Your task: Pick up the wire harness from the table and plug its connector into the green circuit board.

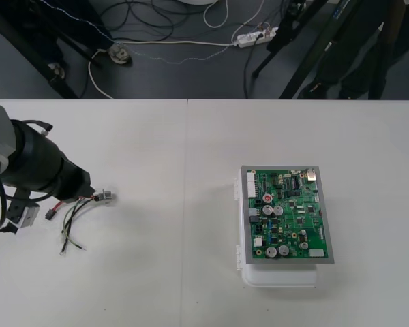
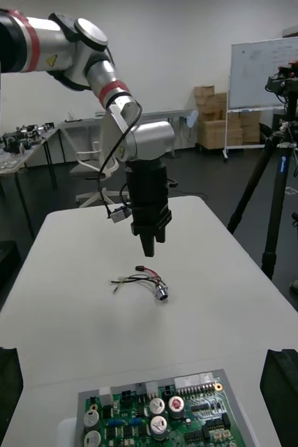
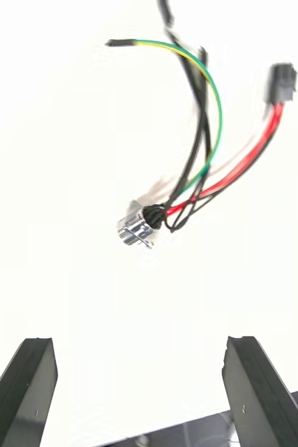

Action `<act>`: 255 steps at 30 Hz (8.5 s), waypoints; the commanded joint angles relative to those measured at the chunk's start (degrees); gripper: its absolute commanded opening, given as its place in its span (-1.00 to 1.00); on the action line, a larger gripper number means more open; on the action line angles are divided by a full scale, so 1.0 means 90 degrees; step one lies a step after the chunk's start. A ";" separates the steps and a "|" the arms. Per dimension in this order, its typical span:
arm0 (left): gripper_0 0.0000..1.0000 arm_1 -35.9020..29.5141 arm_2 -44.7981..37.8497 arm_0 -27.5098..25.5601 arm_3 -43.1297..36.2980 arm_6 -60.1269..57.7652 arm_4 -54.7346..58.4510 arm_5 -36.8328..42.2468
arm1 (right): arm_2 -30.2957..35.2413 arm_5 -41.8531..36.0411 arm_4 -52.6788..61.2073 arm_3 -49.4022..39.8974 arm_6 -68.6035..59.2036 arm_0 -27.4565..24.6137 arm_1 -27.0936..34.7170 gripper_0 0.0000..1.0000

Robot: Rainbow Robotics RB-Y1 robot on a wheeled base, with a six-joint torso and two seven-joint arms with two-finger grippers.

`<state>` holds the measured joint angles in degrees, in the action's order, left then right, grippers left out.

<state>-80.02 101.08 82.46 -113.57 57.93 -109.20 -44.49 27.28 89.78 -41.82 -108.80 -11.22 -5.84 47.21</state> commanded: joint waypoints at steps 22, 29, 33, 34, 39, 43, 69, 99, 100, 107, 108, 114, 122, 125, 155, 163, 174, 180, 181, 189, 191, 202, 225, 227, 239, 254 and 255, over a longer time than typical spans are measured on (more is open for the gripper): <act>0.94 0.1645 0.1123 0.1062 0.0900 0.0399 -0.0992 0.0129 | -0.0189 0.0024 0.0106 -0.0158 0.0299 -0.0132 -0.0334 1.00; 0.94 0.1801 0.1406 0.1052 0.1018 0.0839 -0.1109 0.0129 | -0.0169 0.0024 0.0106 -0.0158 0.0299 -0.0132 -0.0334 1.00; 0.93 0.1909 0.1513 0.0984 0.1027 0.0917 -0.1285 0.0109 | -0.0169 0.0024 0.0106 -0.0158 0.0290 -0.0132 -0.0334 1.00; 0.93 0.1919 0.1513 0.0955 0.1018 0.0927 -0.1314 0.0109 | -0.0169 0.0024 0.0106 -0.0158 0.0290 -0.0132 -0.0324 1.00; 0.93 0.2260 0.1513 0.0691 0.1359 0.1034 -0.1480 0.0099 | -0.0169 0.0024 0.0096 -0.0158 0.0290 -0.0132 -0.0334 1.00; 0.94 0.2475 0.1503 0.0593 0.1604 0.1112 -0.1636 0.0099 | -0.0169 0.0024 0.0096 -0.0158 0.0290 -0.0132 -0.0334 1.00; 0.89 0.3061 0.1513 -0.0120 0.2492 0.1512 -0.1441 0.0070 | -0.0169 0.0024 0.0038 -0.0011 0.0290 -0.0132 -0.0353 1.00; 0.78 0.3393 0.1503 -0.0578 0.3186 0.1512 -0.1470 0.0236 | -0.0394 0.0024 0.0253 -0.0265 -0.0140 0.0063 -0.0363 1.00; 0.78 0.3393 0.1503 -0.0578 0.3176 0.1512 -0.1470 0.0255 | -0.0394 0.0024 0.0253 -0.0265 -0.0150 0.0063 -0.0353 1.00; 0.76 0.3432 0.1503 -0.0588 0.3205 0.1503 -0.1470 0.0373 | -0.0394 0.0024 0.0253 -0.0255 -0.0179 0.0073 -0.0353 1.00; 0.76 0.3462 0.1513 -0.0588 0.3225 0.1483 -0.1470 0.0382 | -0.0394 0.0024 0.0253 -0.0255 -0.0179 0.0073 -0.0363 1.00; 0.75 0.3510 0.1503 -0.0627 0.3274 0.1434 -0.1510 0.0539 | -0.0394 0.0024 0.0253 -0.0255 -0.0199 0.0063 -0.0363 1.00; 0.66 0.3559 0.1503 -0.0637 0.3352 0.1395 -0.1529 0.0607 | -0.0394 0.0024 0.0253 -0.0236 -0.0199 0.0063 -0.0363 1.00; 0.34 0.3589 0.1503 -0.0637 0.3391 0.1395 -0.1549 0.0607 | -0.0394 0.0024 0.0253 -0.0236 -0.0199 0.0063 -0.0363 1.00; -1.00 0.2837 0.0625 -0.0666 0.3498 0.1552 -0.0484 0.0578 | -0.0413 0.0024 0.0302 -0.0177 -0.0199 0.0063 -0.0363 1.00; -1.00 0.1870 -0.0430 -0.0666 0.2756 0.1552 0.0287 -0.0028 | -0.0413 0.0024 0.0302 -0.0177 -0.0199 0.0063 -0.0363 1.00; -1.00 0.0766 -0.1836 -0.0666 0.1818 0.1552 0.1625 -0.0887 | -0.0433 0.0024 0.0302 -0.0177 -0.0199 0.0063 -0.0363 1.00; -1.00 0.0259 -0.2393 -0.0666 0.1535 0.1503 0.2514 -0.1034 | -0.0433 0.0024 0.0321 -0.0177 -0.0199 0.0073 -0.0363 1.00; -1.00 0.0171 -0.2461 -0.0666 0.1516 0.1493 0.2670 -0.1043 | -0.0443 0.0024 0.0341 -0.0177 -0.0208 0.0082 -0.0363 1.00; -1.00 -0.0396 -0.2911 -0.0666 0.1369 0.1385 0.3930 -0.1121 | -0.0433 0.0024 0.0350 -0.0177 -0.0267 0.0131 -0.0363 1.00; -1.00 -0.0484 -0.3145 -0.0676 0.1359 0.1317 0.4340 -0.1336 | -0.0443 0.0024 0.0360 -0.0177 -0.0287 0.0200 -0.0363 1.00; -1.00 -0.0806 -0.3643 -0.0676 0.1926 0.1083 0.6957 -0.2518 | -0.0443 0.0024 0.0350 -0.0177 -0.0384 0.0317 -0.0363 1.00; -1.00 0.0249 -0.8379 -0.3176 0.2180 -0.2384 0.8598 -0.4344 | -0.0443 0.0024 0.0448 -0.0626 -0.0814 0.1069 -0.0226 1.00; -1.00 0.0454 -0.8819 -0.3479 0.2092 -0.2736 0.8539 -0.4334 | -0.0443 0.0024 0.0458 -0.0626 -0.0843 0.1069 -0.0226 1.00; -1.00 0.1870 -1.0899 -0.4895 0.1213 -0.5704 0.7455 -0.4295 | -0.0570 0.0024 0.0380 -0.0636 -0.0980 0.1069 -0.0226 1.00; -1.00 0.3266 -1.1583 -0.5686 0.0637 -0.8165 0.5893 -0.4666 | -0.0579 0.0024 0.0155 -0.0636 -0.1029 0.1039 -0.0187 1.00; -1.00 0.3384 -1.1622 -0.5735 0.0598 -0.8361 0.5815 -0.4735 | -0.0579 0.0024 0.0116 -0.0617 -0.1029 0.1010 -0.0177 1.00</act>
<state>-53.10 0.19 33.29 -105.81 -13.12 -54.98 -83.11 22.88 89.79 -40.07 -112.97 -18.90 2.70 44.23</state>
